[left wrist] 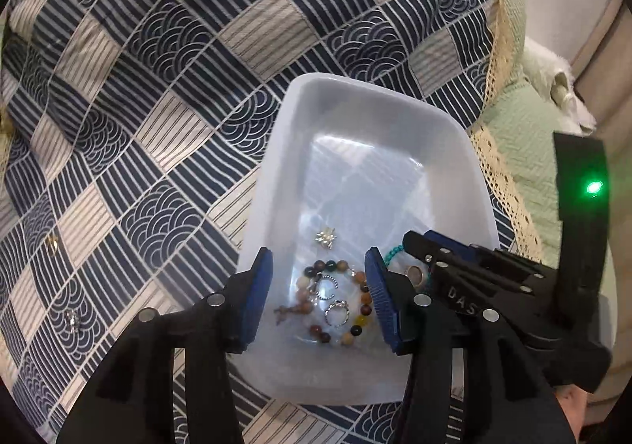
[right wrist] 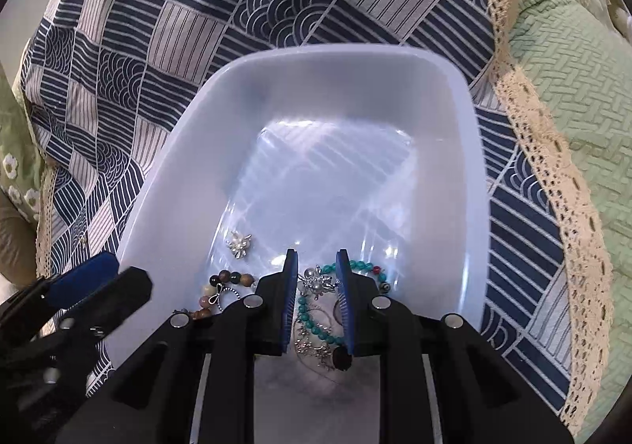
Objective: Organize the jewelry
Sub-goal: 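Carry both pieces over the white tray and open both tools to drop them, then move the left tool toward the gold ring while the right moves toward the stone-set silver ring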
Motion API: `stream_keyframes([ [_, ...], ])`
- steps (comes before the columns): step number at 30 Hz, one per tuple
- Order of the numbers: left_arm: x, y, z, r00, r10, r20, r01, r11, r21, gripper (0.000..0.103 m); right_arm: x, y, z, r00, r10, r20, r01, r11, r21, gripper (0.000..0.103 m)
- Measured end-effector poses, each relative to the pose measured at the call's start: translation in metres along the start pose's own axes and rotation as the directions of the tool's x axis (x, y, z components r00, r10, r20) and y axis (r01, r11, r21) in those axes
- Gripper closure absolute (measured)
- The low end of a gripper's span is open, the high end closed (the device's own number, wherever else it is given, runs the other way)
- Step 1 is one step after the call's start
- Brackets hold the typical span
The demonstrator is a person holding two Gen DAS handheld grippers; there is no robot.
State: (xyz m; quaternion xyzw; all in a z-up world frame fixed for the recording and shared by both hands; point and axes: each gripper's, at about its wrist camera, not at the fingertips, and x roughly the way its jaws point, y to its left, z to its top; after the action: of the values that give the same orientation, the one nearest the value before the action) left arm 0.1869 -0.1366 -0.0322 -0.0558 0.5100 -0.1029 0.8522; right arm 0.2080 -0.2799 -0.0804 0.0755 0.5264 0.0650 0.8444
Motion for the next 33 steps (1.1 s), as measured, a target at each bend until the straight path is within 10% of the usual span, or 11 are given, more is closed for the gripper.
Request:
stream_keyframes([
  [20, -0.034, 0.052, -0.006, 1.000, -0.019, 0.005, 0.019, 0.992, -0.123, 0.057, -0.030, 0.014, -0.002, 0.999, 0.040, 0.037, -0.040, 0.999, 0.000, 0.065],
  [33, -0.110, 0.143, -0.056, 0.996, 0.087, 0.029, -0.081, 0.982, -0.171, 0.036, -0.061, 0.129, -0.047, 0.994, 0.101, 0.052, -0.089, 0.977, -0.196, 0.037],
])
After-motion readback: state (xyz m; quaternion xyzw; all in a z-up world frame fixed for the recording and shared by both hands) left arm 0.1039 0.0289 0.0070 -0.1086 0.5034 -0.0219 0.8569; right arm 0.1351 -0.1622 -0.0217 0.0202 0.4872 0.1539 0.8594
